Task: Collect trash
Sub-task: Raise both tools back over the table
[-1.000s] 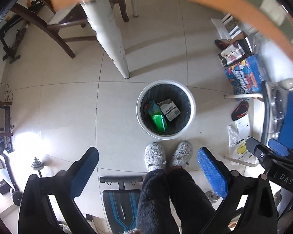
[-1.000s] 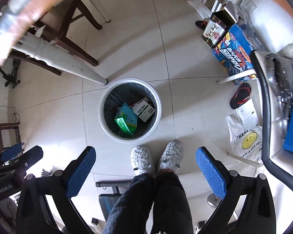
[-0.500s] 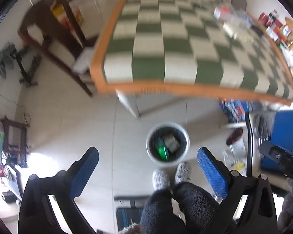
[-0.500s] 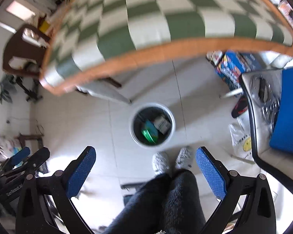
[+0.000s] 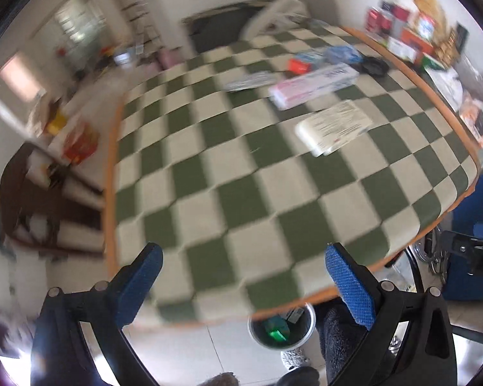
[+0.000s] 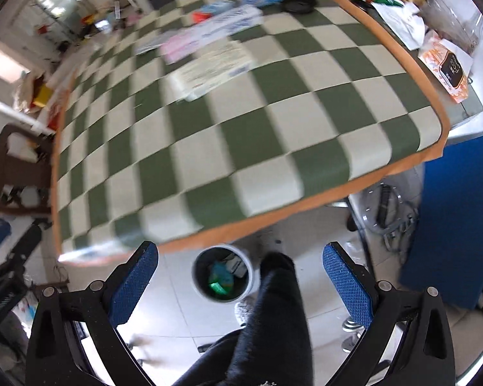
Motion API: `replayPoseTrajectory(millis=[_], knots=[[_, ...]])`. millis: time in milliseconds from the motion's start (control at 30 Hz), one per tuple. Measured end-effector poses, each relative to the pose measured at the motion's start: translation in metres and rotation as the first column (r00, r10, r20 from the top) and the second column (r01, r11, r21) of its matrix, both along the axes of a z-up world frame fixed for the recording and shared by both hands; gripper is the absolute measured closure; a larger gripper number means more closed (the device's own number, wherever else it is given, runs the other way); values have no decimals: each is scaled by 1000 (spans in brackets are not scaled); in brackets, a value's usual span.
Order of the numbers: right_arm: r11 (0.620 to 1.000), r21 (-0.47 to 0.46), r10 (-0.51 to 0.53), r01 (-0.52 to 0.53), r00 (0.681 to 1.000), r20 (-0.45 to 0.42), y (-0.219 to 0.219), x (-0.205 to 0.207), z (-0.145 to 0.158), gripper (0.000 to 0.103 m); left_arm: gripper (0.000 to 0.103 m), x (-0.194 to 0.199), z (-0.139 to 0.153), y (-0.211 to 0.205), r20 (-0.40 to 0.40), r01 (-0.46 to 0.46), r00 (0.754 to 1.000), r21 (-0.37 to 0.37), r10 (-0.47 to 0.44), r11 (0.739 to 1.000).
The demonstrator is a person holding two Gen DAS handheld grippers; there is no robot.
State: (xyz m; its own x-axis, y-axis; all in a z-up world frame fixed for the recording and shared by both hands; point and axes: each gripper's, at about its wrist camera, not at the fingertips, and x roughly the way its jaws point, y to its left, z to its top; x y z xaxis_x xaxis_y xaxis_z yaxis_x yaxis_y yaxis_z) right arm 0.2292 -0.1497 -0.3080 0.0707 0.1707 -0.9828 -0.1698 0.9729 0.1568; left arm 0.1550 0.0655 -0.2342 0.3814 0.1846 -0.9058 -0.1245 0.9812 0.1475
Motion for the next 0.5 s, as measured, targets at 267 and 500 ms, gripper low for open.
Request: replayPoseTrajectory(millis=[267, 500], knots=[[992, -56, -122, 117, 986, -109, -56, 127, -69, 0, 0, 156, -67, -76, -216, 324, 927, 50, -307, 945], [979, -86, -197, 184, 965, -175, -98, 202, -103, 0, 0, 224, -120, -129, -387, 609, 746, 68, -542, 790]])
